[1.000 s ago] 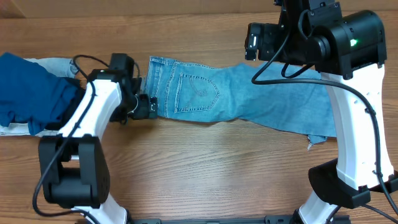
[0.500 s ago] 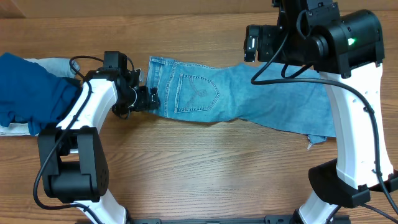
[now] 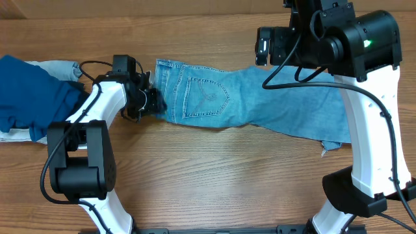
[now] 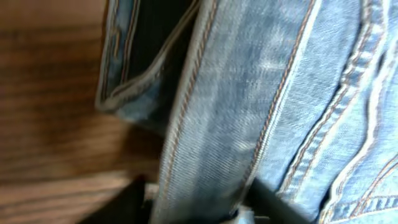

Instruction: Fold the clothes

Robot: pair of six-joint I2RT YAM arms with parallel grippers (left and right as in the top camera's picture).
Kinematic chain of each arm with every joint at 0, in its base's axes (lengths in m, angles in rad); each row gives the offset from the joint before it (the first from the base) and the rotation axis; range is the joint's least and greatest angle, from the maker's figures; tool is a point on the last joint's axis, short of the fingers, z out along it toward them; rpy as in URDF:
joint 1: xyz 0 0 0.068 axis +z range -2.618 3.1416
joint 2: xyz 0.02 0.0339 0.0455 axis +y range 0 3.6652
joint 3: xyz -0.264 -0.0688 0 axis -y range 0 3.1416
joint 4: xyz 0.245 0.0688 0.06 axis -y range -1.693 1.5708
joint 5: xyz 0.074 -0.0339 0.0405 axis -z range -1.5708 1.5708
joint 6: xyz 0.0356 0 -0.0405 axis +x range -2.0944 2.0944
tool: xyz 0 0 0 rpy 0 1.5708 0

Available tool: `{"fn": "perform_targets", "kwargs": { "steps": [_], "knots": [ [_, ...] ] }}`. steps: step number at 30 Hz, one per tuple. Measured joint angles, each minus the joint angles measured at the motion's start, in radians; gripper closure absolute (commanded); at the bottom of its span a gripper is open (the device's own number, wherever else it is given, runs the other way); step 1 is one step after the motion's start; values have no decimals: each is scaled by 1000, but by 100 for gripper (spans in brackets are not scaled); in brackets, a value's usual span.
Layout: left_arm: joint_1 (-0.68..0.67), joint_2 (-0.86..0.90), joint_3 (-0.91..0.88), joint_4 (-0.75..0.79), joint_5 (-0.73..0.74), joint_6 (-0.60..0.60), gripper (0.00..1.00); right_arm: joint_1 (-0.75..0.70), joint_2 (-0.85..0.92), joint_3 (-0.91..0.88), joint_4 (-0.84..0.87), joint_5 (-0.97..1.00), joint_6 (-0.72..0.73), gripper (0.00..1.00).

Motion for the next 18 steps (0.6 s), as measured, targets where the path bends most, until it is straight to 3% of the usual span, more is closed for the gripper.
{"fn": "perform_targets", "kwargs": {
  "steps": [3, 5, 8, 12, 14, 15, 18],
  "knots": [
    [2, 0, 25, -64, 74, -1, 96, 0, 0, 0, -1, 1, -26, 10],
    [10, -26, 114, -217, 96, 0, 96, 0, 0, 0, 0, 11, -30, 9],
    [29, -144, 277, -317, 95, 0, 96, -24, 0, 0, -1, 46, 16, 2],
    [40, -433, 513, -377, 33, 0, 96, -254, 0, -9, 1, 21, 87, 0],
    [40, -528, 547, -399, -18, -1, 96, -377, -1, -59, 2, -41, 93, 4],
    [40, -544, 547, -407, -37, -1, 96, -485, -2, -183, 3, -85, 92, 13],
    [45, -539, 547, -435, -78, -1, 96, -535, -12, -395, 69, -123, 74, 19]
  ]
}}
